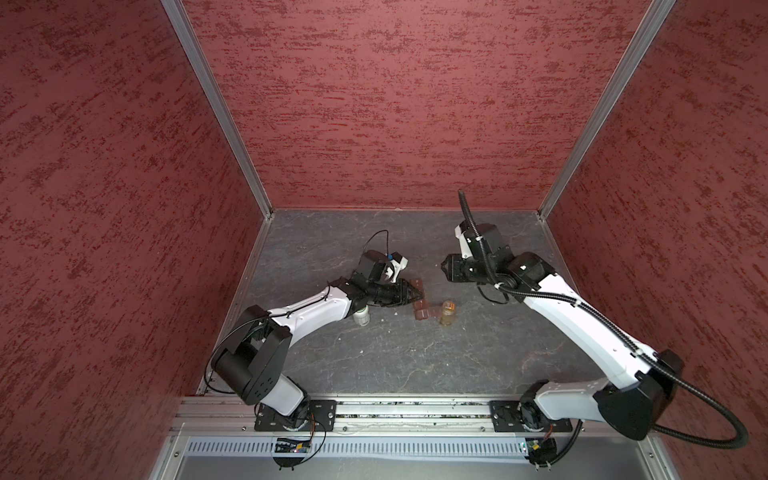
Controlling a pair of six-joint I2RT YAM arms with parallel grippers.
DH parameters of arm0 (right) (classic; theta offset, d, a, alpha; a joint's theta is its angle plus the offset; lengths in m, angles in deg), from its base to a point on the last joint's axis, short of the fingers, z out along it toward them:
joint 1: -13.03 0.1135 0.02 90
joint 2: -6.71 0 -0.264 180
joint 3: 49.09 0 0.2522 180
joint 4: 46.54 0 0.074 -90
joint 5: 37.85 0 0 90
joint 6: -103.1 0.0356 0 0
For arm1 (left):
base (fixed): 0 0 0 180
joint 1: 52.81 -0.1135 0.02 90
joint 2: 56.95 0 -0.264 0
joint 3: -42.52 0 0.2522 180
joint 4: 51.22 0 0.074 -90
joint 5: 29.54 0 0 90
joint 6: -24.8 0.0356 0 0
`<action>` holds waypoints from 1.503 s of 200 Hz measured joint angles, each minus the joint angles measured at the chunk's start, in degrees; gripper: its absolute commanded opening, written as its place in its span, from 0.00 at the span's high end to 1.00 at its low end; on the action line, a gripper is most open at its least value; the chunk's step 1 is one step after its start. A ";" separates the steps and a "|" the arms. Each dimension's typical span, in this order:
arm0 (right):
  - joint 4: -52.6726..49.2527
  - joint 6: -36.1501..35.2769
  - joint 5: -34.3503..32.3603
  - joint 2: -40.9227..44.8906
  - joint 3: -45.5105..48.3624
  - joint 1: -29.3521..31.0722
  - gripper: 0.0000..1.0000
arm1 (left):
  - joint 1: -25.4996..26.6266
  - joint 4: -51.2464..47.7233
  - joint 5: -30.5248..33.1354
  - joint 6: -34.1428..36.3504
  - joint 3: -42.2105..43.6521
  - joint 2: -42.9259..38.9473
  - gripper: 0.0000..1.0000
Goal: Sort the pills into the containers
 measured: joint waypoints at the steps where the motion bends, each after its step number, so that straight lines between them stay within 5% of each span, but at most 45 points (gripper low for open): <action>1: -0.02 0.00 -0.07 0.13 0.00 -0.04 0.52 | 0.09 -0.09 0.11 0.00 0.13 -0.11 1.00; 90: -0.37 0.07 -1.53 4.24 1.90 -0.44 0.51 | 10.67 -2.58 8.33 -7.98 11.78 -6.91 1.00; 241: -0.13 0.44 -1.49 4.33 4.31 -0.55 0.50 | 11.74 0.81 10.14 -10.71 10.75 2.95 1.00; 300: -0.09 0.44 -1.49 4.22 4.74 -0.55 0.49 | 11.67 -2.03 10.84 -9.38 10.05 3.15 0.79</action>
